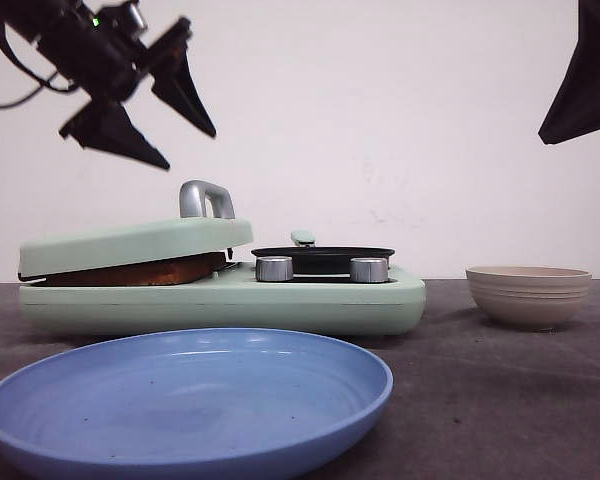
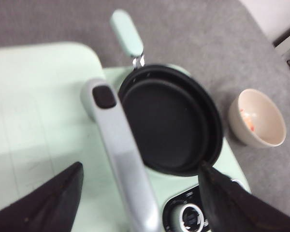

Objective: Make breakfast with bread and shrimp
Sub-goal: 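Release the lid handle and lift the left gripper away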

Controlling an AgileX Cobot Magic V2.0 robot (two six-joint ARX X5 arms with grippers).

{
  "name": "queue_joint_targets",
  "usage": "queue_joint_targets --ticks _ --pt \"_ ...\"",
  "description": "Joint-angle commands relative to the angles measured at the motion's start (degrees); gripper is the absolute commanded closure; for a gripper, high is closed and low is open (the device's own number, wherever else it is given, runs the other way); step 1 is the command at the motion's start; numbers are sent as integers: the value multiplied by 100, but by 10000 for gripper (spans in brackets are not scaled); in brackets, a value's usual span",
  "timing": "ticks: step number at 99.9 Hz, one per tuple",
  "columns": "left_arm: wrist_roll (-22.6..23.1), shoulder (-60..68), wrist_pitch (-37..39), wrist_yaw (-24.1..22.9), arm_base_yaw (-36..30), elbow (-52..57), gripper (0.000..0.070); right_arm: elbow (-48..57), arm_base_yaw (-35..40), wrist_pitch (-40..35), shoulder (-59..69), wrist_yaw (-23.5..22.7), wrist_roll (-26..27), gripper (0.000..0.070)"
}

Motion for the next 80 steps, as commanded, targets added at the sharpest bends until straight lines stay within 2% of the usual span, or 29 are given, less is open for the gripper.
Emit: queue_joint_targets --ticks 1,56,64,69,80 --pt "26 -256 157 31 15 151 309 7 50 96 22 24 61 696" --pt "398 -1897 -79 -46 341 -140 318 7 44 463 17 208 66 696" --pt "474 -2129 -44 -46 341 -343 327 9 37 481 15 278 63 696" --pt "492 -2297 2 -48 341 -520 363 9 17 490 15 323 63 695" --pt "474 -2745 258 -48 341 -1104 363 13 -57 520 17 323 61 695"
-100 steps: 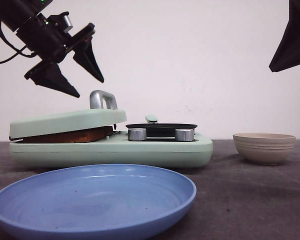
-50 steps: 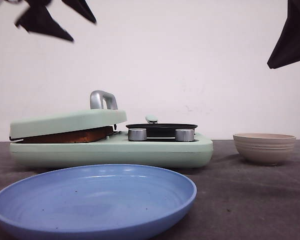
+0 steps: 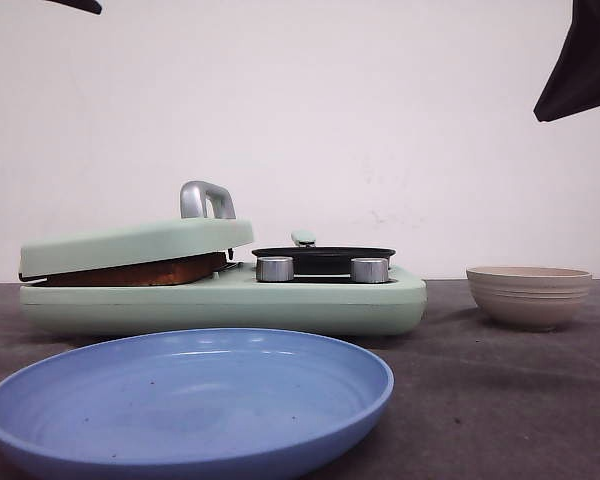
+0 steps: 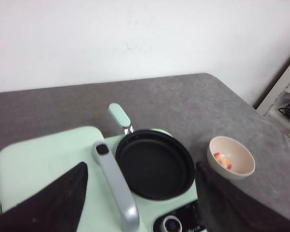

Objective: Make breakfast with bread and shrimp
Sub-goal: 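Release the lid handle and lift the left gripper away, then move the right gripper down to the rim of the cream shrimp bowl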

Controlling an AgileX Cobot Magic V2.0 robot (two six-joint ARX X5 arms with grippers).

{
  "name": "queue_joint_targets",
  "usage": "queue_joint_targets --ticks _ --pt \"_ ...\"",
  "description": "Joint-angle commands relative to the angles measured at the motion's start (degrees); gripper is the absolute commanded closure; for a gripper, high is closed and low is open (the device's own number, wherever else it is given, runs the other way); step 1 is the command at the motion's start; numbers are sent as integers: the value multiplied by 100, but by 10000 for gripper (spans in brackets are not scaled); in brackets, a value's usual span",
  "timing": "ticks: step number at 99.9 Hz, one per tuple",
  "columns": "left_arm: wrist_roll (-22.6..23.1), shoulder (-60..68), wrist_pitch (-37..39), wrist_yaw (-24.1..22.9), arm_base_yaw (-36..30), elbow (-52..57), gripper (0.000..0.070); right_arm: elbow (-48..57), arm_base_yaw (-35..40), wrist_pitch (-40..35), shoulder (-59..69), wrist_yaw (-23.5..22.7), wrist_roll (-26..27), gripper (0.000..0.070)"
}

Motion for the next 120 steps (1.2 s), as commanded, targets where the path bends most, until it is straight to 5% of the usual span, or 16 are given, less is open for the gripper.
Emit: queue_joint_targets --ticks 1,35,71,89,120 --pt "101 -227 208 -9 -4 -282 363 15 -11 79 17 24 61 695" --pt "-175 -1749 752 -11 -4 -2203 362 328 -457 74 28 -50 -52 602" --pt "-208 -2684 688 -74 -4 -3163 357 1231 -1698 -490 866 -968 -343 597" --pt "-162 -2935 483 -214 -4 -3425 351 2063 -2411 -1038 1751 -1294 -544 460" --pt "278 -3254 116 -507 -4 -3440 350 3331 -3453 -1858 3348 -1987 -518 347"
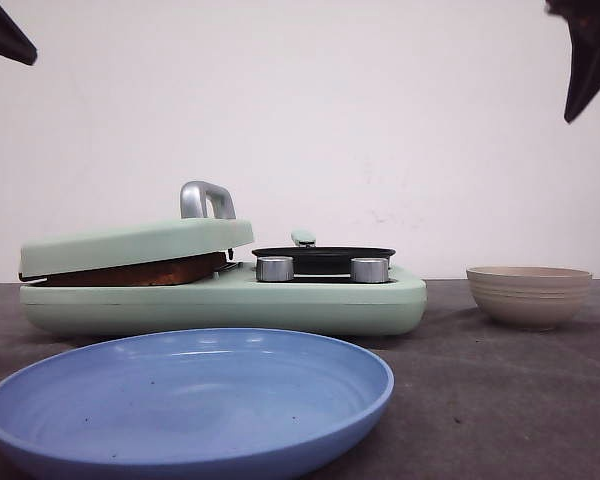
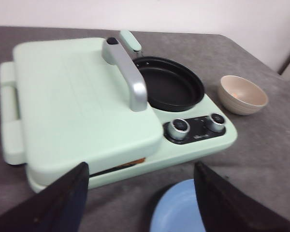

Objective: Make breakfast with bread and shrimp
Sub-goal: 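Move the right gripper down to the rim of the cream shrimp bowl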

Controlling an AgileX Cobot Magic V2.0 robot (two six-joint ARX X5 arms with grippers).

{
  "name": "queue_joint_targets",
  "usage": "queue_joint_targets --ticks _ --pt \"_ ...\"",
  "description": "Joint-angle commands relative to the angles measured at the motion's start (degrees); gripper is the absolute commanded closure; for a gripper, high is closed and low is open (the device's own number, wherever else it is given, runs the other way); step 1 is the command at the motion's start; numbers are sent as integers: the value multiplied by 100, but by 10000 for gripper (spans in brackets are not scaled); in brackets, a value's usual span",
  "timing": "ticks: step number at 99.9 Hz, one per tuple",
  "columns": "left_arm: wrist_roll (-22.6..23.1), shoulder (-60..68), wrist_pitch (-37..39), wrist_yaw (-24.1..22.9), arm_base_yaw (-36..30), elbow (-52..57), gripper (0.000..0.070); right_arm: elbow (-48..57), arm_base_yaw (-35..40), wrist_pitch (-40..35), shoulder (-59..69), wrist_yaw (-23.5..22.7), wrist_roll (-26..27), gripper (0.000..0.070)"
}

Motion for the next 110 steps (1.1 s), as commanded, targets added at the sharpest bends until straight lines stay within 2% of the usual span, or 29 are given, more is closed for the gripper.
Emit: queue_joint_targets --ticks 1,18,63,110 --pt "195 -33 22 -90 -4 20 350 302 -146 -127 378 -98 -2 347" --pt "251 -142 -61 -166 -4 20 350 841 -411 -472 1239 -345 44 347" --pt "260 -177 -70 -160 -4 20 350 1853 -459 -704 2787 -310 -33 347" --pt "260 -177 -57 -160 -4 20 350 2028 -551 -732 3694 -138 -214 348"
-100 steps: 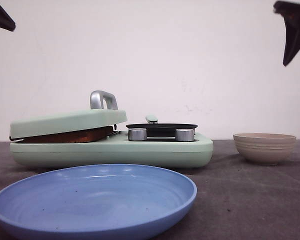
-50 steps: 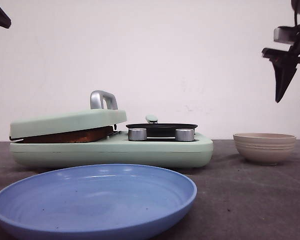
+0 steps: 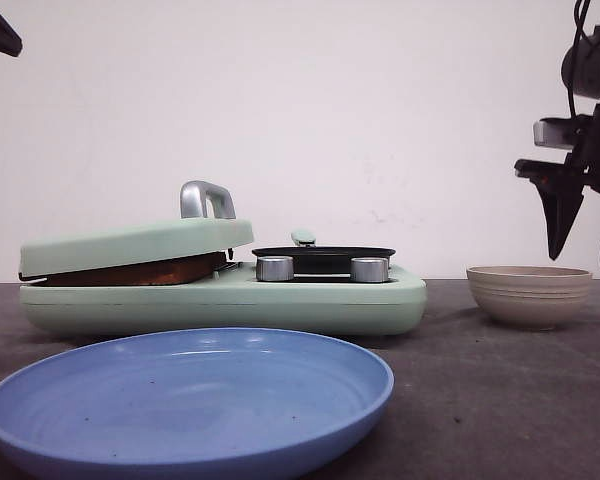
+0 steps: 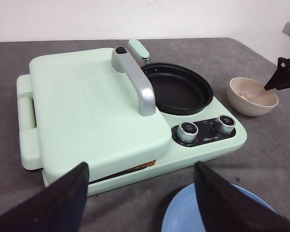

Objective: Make breakfast with bread and shrimp
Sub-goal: 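Move the right gripper down to the rim of the cream shrimp bowl, then grasp the bowl rim with the right gripper and lift it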

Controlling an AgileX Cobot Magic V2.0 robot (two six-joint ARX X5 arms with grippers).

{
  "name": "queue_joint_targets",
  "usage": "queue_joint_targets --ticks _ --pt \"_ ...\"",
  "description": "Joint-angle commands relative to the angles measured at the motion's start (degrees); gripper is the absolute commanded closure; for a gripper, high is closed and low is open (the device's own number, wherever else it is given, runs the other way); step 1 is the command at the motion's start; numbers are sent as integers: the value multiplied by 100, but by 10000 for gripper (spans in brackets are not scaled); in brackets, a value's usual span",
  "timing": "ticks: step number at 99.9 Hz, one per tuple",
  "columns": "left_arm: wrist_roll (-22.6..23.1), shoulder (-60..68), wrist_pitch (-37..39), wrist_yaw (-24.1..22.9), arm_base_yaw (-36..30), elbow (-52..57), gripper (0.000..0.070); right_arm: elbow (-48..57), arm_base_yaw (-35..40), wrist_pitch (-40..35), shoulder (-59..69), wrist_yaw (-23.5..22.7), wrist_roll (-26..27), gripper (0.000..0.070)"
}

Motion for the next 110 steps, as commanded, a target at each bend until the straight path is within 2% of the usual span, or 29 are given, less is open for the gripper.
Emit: queue_joint_targets --ticks 1,89,98,110 --pt "72 4 46 -15 -4 20 350 138 -26 -13 205 20 -79 348" --pt "70 7 63 -17 -4 20 350 138 -46 212 916 -101 -48 363" --pt "70 7 61 -17 -4 20 350 138 -46 208 975 -168 -42 401" --pt "70 7 61 -20 -4 20 350 138 -31 232 1019 -177 -37 528"
